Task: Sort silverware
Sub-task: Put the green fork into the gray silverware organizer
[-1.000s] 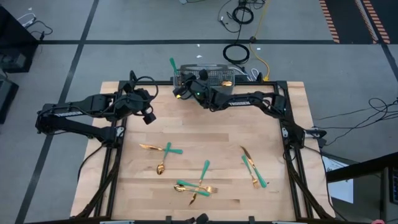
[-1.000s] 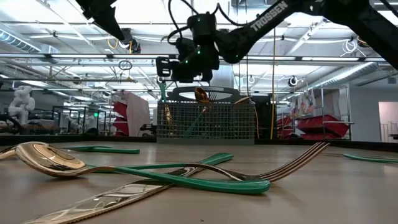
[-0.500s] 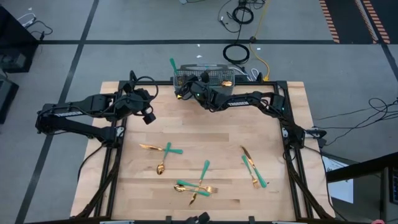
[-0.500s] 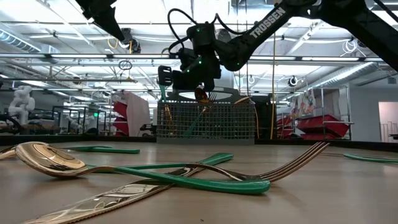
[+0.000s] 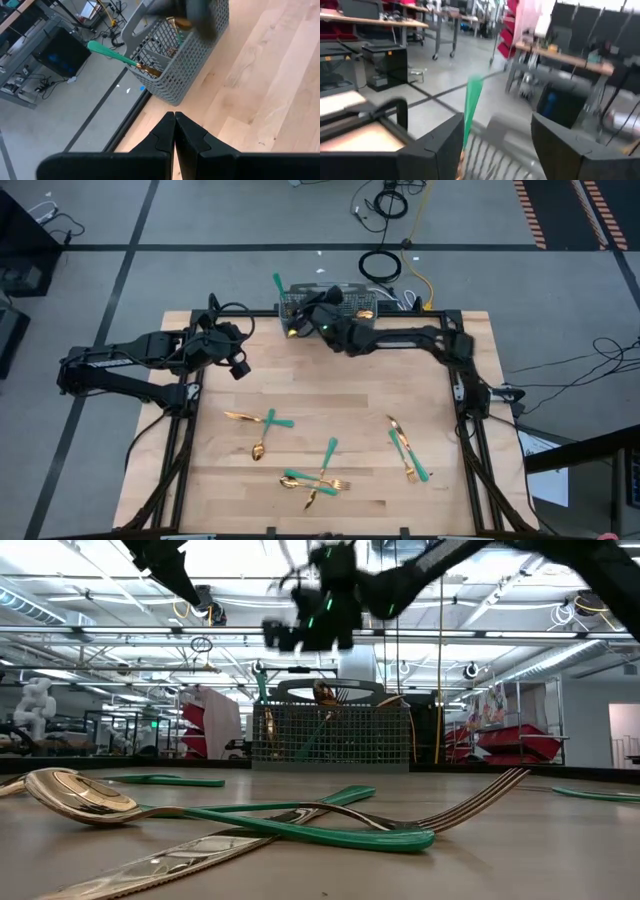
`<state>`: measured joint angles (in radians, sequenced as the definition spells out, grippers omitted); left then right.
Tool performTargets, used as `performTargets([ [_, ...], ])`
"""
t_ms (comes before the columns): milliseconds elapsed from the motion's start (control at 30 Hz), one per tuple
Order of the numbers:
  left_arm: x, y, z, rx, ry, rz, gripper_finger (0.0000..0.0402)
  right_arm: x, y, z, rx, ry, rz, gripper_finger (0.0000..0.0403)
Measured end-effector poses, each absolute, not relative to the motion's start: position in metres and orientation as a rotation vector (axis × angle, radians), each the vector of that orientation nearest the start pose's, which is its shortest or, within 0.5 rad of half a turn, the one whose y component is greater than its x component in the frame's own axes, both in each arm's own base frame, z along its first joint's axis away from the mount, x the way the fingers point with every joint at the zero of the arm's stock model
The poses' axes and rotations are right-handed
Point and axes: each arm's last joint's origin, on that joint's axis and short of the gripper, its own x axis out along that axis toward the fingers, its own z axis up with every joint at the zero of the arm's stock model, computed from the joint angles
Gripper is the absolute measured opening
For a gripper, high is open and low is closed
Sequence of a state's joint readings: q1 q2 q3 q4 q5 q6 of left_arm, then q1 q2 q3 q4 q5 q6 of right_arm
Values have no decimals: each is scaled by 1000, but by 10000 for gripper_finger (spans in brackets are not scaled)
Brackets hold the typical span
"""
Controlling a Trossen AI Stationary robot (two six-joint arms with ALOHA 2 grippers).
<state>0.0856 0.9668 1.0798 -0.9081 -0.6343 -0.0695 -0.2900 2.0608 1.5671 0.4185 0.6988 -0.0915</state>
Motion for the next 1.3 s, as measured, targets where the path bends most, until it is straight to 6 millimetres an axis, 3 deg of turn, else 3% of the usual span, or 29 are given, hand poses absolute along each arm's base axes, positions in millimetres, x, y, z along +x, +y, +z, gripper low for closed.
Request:
performTargets([
  [133, 168, 32, 343, 159, 763, 707, 15, 422, -109, 333, -151, 215, -817, 218],
  [233, 167, 32, 342, 163, 779, 706, 15, 384, -70, 349, -42, 453, -667, 216],
  [367, 167, 32, 341, 163, 780, 705, 15, 325, -23, 328, 164, 956, -662, 217],
  [433, 167, 32, 342, 163, 779, 705, 15, 302, 5, 321, 258, 1096, -679, 217],
  [633, 167, 32, 342, 160, 774, 706, 15, 272, 85, 296, 554, 1129, -769, 217],
  [800, 167, 32, 342, 159, 773, 706, 15, 250, 134, 264, 760, 1173, -884, 217],
  [1000, 168, 31, 342, 154, 771, 695, 15, 233, 167, 238, 911, 1161, -948, 217],
  [1300, 168, 31, 342, 146, 774, 677, 15, 210, 184, 197, 1027, 1213, -979, 217],
])
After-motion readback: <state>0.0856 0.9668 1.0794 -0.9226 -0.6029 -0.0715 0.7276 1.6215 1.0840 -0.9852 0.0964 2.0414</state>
